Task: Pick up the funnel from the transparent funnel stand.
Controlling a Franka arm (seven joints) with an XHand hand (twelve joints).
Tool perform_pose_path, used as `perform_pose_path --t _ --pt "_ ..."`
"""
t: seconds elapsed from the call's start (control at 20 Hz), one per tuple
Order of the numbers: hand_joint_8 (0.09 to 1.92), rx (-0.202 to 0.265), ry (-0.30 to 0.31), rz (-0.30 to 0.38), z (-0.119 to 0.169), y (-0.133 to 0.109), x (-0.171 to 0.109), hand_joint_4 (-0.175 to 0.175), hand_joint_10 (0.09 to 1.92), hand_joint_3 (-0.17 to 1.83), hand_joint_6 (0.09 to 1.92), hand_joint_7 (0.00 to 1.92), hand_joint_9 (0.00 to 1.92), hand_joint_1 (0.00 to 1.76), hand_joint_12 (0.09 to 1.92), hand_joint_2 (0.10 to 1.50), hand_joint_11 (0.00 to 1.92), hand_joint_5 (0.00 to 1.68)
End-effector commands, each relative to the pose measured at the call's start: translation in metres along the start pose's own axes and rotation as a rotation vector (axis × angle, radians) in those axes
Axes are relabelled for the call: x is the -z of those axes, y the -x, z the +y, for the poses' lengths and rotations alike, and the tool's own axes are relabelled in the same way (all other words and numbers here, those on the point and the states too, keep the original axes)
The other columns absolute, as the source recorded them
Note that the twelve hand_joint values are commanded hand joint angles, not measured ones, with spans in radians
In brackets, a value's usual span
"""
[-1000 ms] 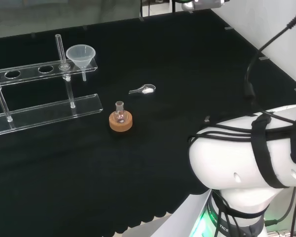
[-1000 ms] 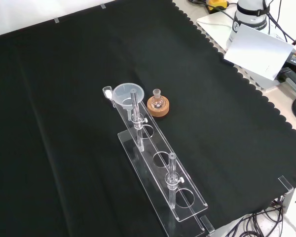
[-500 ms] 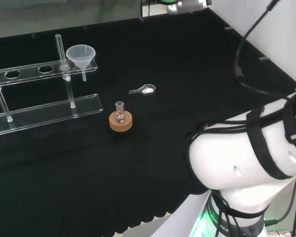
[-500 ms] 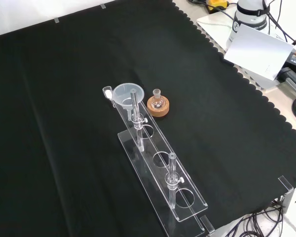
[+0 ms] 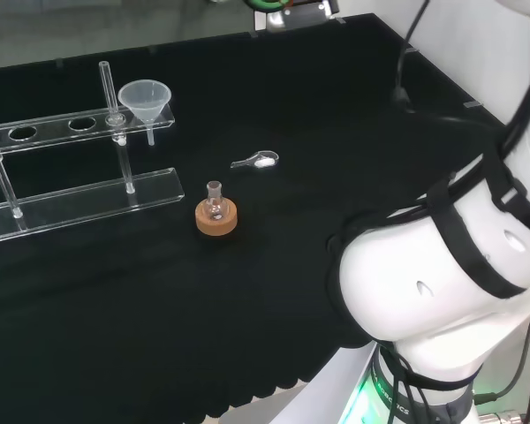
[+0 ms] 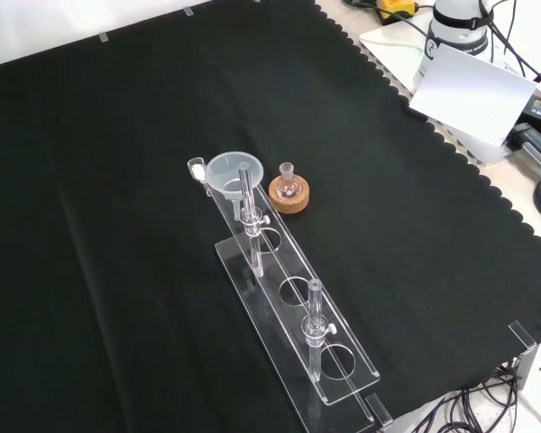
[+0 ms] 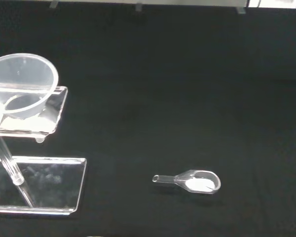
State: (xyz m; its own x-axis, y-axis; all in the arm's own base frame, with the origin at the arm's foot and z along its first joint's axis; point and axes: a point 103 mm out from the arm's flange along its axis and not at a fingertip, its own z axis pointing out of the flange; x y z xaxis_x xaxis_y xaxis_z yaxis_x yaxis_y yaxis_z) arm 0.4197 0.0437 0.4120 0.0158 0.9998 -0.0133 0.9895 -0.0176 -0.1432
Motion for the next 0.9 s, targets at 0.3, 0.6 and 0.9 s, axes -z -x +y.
perform_pose_path --t 0.3,0.6,0.9 --pt "0.37 0.153 -0.016 0.022 0.063 -0.044 -0.031 -0.001 0.62 0.39 0.09 0.0 0.14 0.0 1.35 1.16 0.12 0.19" --pt "0.39 0.184 -0.048 0.052 0.078 -0.054 -0.048 -0.011 0.62 0.35 0.09 0.01 0.15 0.06 1.36 1.08 0.1 0.16" --pt "0.45 0.183 -0.095 0.046 0.083 -0.062 -0.062 -0.017 0.66 0.28 0.09 0.01 0.17 0.23 1.39 0.97 0.08 0.16"
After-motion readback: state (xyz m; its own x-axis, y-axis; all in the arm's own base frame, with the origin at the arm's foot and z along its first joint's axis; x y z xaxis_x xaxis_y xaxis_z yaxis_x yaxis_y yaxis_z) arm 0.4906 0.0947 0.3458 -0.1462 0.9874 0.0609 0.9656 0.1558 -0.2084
